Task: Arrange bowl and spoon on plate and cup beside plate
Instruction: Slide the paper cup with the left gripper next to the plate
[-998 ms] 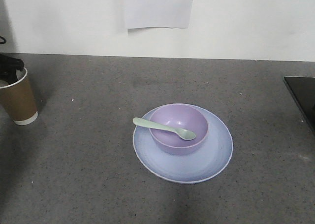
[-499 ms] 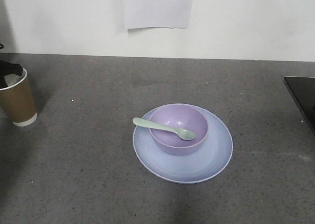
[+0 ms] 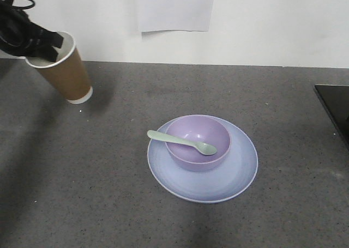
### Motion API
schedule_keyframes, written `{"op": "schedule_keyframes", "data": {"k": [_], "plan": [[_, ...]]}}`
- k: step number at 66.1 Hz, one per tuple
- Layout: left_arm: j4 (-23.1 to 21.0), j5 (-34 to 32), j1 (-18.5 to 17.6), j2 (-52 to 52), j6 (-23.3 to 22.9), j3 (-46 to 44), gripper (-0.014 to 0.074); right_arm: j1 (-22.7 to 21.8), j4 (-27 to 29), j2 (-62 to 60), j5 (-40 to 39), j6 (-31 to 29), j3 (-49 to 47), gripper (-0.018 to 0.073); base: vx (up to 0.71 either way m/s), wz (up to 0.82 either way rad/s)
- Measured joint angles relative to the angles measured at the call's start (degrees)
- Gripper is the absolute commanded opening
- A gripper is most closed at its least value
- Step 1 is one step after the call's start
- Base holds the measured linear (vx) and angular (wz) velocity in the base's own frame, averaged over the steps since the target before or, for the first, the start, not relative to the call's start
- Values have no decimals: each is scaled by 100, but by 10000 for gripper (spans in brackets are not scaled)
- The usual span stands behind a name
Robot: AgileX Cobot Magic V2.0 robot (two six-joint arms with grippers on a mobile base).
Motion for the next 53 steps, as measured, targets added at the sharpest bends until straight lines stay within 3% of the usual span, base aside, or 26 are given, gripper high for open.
{"op": "schedule_keyframes", "data": {"k": [1, 2, 9, 26, 53], "plan": [[6, 22, -71, -6, 6, -7, -8, 0, 0, 0, 0, 0, 0, -10, 0, 0], [374, 226, -956, -5, 7, -18, -8, 0, 0, 0, 82, 0, 0, -10, 0, 0], [428, 256, -1236, -5, -4, -18, -8, 0, 0, 0, 106, 0, 0, -10, 0, 0], [473, 340, -1354, 216, -365, -18, -7, 0, 0, 0, 106, 0, 0, -10, 0, 0], [472, 485, -1570, 696, -402, -18, -6, 0, 0, 0, 147, 0, 0, -10, 0, 0]]}}
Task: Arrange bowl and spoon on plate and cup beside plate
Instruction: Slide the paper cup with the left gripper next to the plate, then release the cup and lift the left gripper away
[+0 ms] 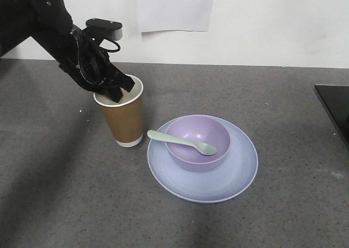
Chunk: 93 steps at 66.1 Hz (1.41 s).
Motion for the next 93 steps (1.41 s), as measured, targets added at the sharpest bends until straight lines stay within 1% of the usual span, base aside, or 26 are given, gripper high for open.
{"op": "schedule_keyframes", "data": {"k": [16, 32, 39, 46, 59, 68, 73, 93], "plan": [[1, -51, -131, 236, -17, 0, 0, 0, 0, 0, 131, 0, 0, -10, 0, 0], [1, -73, -153, 385, -23, 0, 17, 0, 0, 0, 247, 0, 0, -10, 0, 0], [13, -84, -197, 395, -23, 0, 45, 0, 0, 0, 301, 0, 0, -10, 0, 0], [62, -90, -253, 395, -23, 0, 94, 0, 0, 0, 304, 0, 0, -10, 0, 0], [215, -95, -354, 395, -23, 0, 225, 0, 0, 0, 315, 0, 0, -10, 0, 0], [242, -61, -363, 395, -133, 0, 310, 0, 0, 0, 315, 0, 0, -10, 0, 0], [265, -61, -363, 395, -176, 0, 328, 0, 0, 0, 315, 0, 0, -10, 0, 0], [279, -40, -363, 283, -207, -156, 328, 0, 0, 0, 389, 0, 0, -10, 0, 0]]}}
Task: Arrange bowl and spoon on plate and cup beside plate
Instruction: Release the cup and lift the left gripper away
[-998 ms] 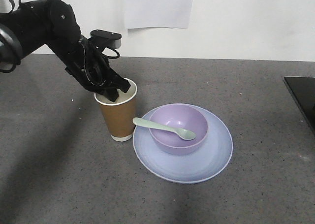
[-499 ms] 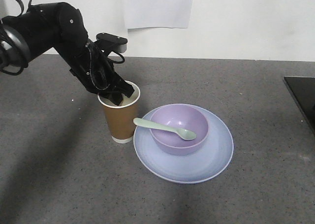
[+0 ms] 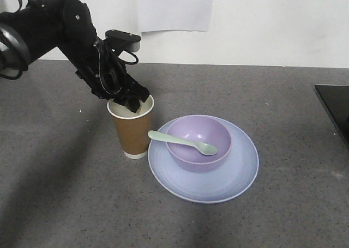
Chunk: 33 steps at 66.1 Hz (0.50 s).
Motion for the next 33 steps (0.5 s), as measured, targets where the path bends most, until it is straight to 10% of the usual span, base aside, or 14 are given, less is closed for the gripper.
{"op": "schedule_keyframes", "data": {"k": [33], "plan": [[258, -82, 0, -1187, 0, -825, 179, 0, -89, 0, -81, -5, 0, -10, 0, 0]]}}
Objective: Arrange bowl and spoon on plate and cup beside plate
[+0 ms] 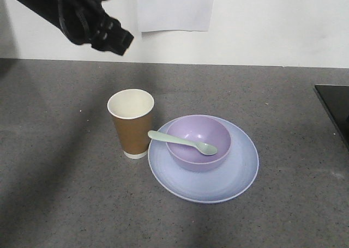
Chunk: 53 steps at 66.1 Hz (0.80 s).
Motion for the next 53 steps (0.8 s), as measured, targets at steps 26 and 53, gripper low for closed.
{"op": "schedule_keyframes", "data": {"k": [26, 53], "plan": [[0, -1330, 0, -1416, 17, -104, -7, 0, -37, 0, -896, 0, 0, -6, 0, 0], [0, -1506, 0, -1472, 6, -104, -6, 0, -203, 0, -1163, -10, 0, -6, 0, 0]]}}
